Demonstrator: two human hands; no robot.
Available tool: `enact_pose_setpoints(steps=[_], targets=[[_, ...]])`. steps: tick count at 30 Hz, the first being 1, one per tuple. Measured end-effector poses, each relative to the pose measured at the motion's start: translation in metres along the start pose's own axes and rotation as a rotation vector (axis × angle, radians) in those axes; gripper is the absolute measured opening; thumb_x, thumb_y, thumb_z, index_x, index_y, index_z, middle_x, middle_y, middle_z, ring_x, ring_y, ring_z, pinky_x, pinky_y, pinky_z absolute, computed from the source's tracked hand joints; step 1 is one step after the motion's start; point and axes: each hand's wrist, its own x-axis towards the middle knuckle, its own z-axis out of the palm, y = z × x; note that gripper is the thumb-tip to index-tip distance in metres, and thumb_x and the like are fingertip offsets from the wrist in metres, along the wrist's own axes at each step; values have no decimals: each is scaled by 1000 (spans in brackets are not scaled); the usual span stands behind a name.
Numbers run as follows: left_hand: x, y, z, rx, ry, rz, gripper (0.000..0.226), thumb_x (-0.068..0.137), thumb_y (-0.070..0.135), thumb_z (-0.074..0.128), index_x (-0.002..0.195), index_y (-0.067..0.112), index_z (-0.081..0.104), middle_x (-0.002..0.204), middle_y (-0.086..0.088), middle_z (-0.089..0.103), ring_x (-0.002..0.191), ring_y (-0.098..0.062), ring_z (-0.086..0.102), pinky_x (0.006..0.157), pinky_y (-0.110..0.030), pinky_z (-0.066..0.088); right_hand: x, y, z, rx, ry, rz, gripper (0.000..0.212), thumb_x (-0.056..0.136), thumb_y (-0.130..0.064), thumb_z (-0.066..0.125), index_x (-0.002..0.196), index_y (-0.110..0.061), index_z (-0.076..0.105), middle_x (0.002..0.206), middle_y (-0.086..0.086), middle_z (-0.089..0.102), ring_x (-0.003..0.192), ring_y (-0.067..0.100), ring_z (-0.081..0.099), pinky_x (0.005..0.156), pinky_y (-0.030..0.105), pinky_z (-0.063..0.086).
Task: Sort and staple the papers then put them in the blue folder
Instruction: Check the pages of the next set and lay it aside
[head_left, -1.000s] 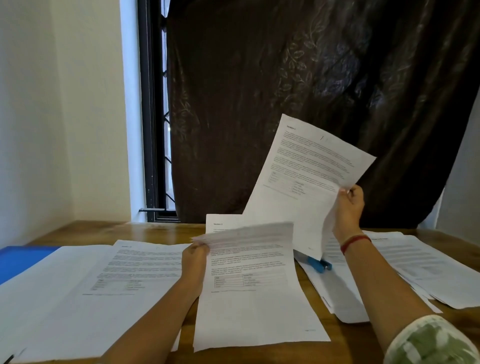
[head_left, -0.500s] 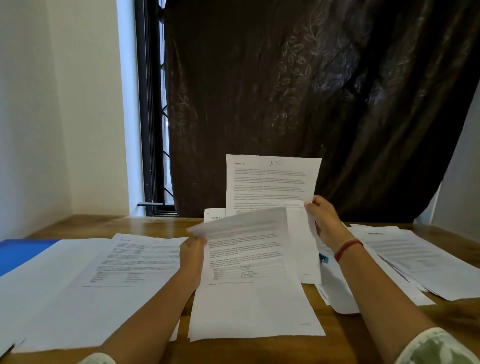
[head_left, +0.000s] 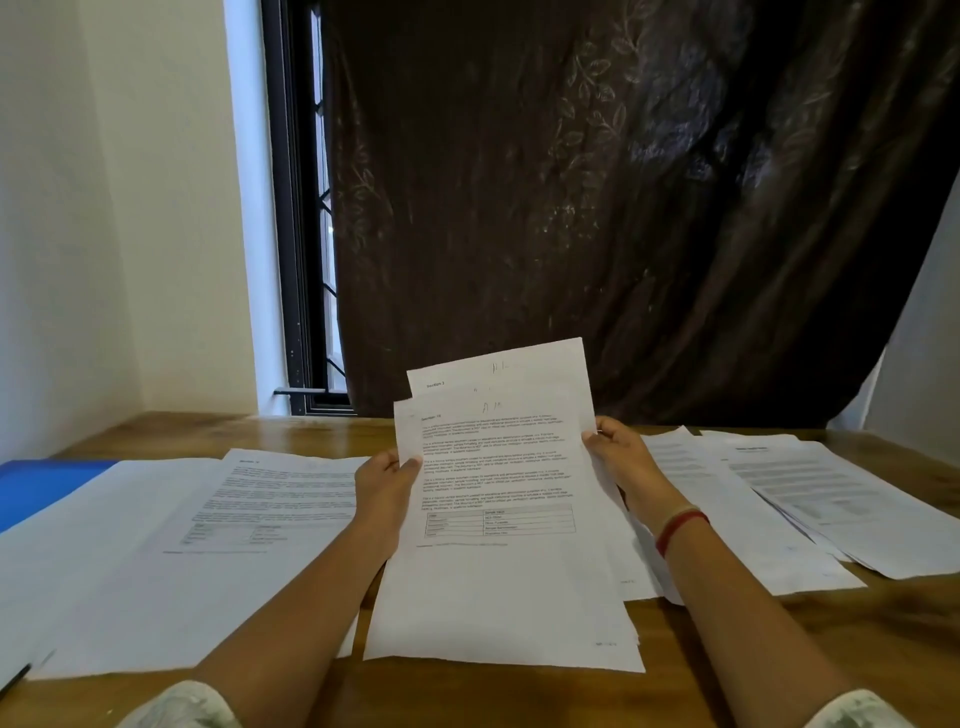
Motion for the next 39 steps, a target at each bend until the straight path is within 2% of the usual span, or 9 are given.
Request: enact_pose_setpoints(steps=[5, 9, 12, 15, 25, 27, 32, 35, 39], targets=[[0, 1, 0, 13, 13, -1, 18, 93, 9, 61, 111, 12, 61, 108, -3, 67, 87, -21, 66, 65, -32, 54, -7, 0, 7, 16, 3, 53, 29, 97, -46, 50, 101, -20, 61, 102, 2, 67, 95, 23, 64, 87, 40, 50], [-1, 0, -2, -54, -19, -14, 26, 90, -1, 60, 112, 12, 60, 109, -4, 68, 89, -24, 68, 72, -39, 58, -7, -1, 8, 39, -6, 22, 13, 100, -26, 50, 95, -23, 61, 102, 1, 68, 92, 21, 63, 78, 33, 51], [-3, 0, -3, -100, -32, -11, 32, 88, -8, 58, 113, 11, 58, 103, -3, 67, 87, -23, 67, 65, -35, 56, -8, 0, 5, -4, -45, 20, 11, 98, -21, 54, 101, -28, 61, 112, 0, 68, 102, 25, 64, 92, 45, 53], [-2, 0, -3, -108, -31, -14, 32, 88, -8, 58, 114, 11, 58, 105, -5, 68, 87, -23, 67, 65, -36, 56, -10, 2, 3, 9, -63, 44, 13, 99, -22, 51, 101, -30, 61, 112, -5, 68, 106, 25, 63, 95, 47, 51], [1, -2, -5, -175, -32, -21, 36, 86, -9, 58, 115, 12, 59, 114, -9, 67, 91, -27, 67, 74, -41, 57, -18, -1, 6, 89, -126, 40, 11, 98, -23, 54, 94, -29, 62, 83, -14, 73, 85, 20, 70, 69, 35, 56], [1, -3, -5, -179, -42, -14, 36, 86, -10, 59, 116, 9, 58, 114, -10, 67, 90, -28, 67, 71, -40, 57, -19, -1, 5, 104, -128, 37, 12, 98, -23, 54, 93, -29, 62, 76, -17, 73, 83, 20, 70, 66, 33, 55], [0, -2, -6, -160, -59, -9, 36, 87, -8, 59, 118, 11, 59, 114, -8, 67, 91, -28, 68, 71, -40, 58, -18, 0, 6, 111, -157, 25, 7, 95, -24, 58, 94, -28, 64, 77, -15, 74, 85, 22, 70, 82, 43, 57], [1, -2, -7, -140, -48, -11, 34, 88, -5, 58, 116, 13, 59, 112, -6, 67, 92, -28, 67, 76, -42, 58, -21, 1, 7, 163, -223, 35, 11, 95, -26, 57, 100, -28, 67, 91, -9, 76, 84, 22, 73, 92, 47, 52], [0, -1, -8, -147, -44, -17, 29, 86, -6, 56, 111, 9, 59, 107, -10, 67, 94, -31, 66, 84, -49, 56, -16, 13, 0, 192, -357, 52, 22, 89, -35, 59, 108, -28, 69, 111, 0, 72, 104, 30, 69, 94, 49, 52]])
